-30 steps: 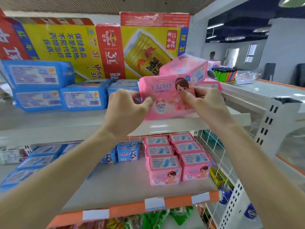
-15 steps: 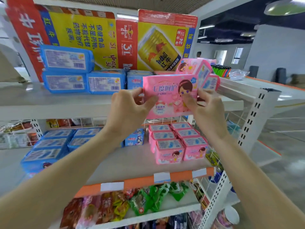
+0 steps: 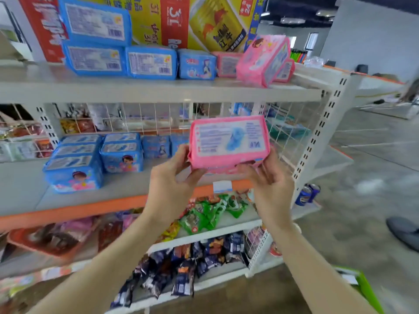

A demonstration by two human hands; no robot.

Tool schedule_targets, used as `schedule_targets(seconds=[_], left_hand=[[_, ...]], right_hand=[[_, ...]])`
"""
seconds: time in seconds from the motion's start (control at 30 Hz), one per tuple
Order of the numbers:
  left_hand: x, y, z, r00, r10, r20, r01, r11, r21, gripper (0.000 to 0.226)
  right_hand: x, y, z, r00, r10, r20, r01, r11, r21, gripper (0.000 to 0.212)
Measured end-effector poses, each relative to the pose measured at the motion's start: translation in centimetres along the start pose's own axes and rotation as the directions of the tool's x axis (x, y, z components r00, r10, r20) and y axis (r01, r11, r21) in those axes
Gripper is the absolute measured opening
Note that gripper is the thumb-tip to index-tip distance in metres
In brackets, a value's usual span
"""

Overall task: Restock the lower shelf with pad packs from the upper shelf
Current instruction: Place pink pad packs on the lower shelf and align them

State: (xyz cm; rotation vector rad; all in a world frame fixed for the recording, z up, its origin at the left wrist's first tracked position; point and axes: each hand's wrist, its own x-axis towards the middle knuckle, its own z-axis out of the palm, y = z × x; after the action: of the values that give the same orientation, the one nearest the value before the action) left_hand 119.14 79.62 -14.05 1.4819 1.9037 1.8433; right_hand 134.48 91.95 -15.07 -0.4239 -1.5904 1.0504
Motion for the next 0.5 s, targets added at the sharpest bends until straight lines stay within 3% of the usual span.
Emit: schedule_targets(seconds=[0.17, 0.23, 0.3, 0.37, 0.47, 0.5], left_hand=[[-5.2, -2.2, -0.5, 0.997, -0.068, -0.044, 0.069, 0.997, 0.022, 0.049], [-5.9, -2.7, -1.3, 0.994, -0.074, -0.075, 0.081, 0.992, 0.093, 0.050], [-6.0, -2.7, -2.2, 0.986, -0.117, -0.118, 0.133, 0.981, 0.140, 0.044], [-5.5, -2.2, -2.6, 0.970, -0.195, -0.143, 0.215, 0.966, 0.141, 0.030], [-3.4, -1.2, -2.1, 0.928, -0.359, -0.098, 0.371, 0.911, 0.182, 0.011], [-2.4, -0.9, -1.6, 0.901, -0.428, -0.065, 0.432, 0.877, 0.212, 0.021]], right_hand=[[-4.3, 2.9, 0.8, 0.987, 0.142, 0.074, -0.147, 0.988, 0.052, 0.045], [-4.4, 3.9, 1.4, 0.985, 0.146, 0.088, -0.143, 0.989, -0.041, 0.033], [-3.9, 4.3, 1.8, 0.982, 0.156, 0.107, -0.139, 0.979, -0.151, 0.047], [-2.8, 4.2, 1.6, 0.980, 0.136, 0.147, -0.097, 0.964, -0.248, 0.055], [0.1, 4.3, 0.3, 0.963, 0.149, 0.225, -0.065, 0.938, -0.342, 0.042], [1.1, 4.4, -0.6, 0.951, 0.196, 0.240, -0.096, 0.923, -0.372, 0.042]])
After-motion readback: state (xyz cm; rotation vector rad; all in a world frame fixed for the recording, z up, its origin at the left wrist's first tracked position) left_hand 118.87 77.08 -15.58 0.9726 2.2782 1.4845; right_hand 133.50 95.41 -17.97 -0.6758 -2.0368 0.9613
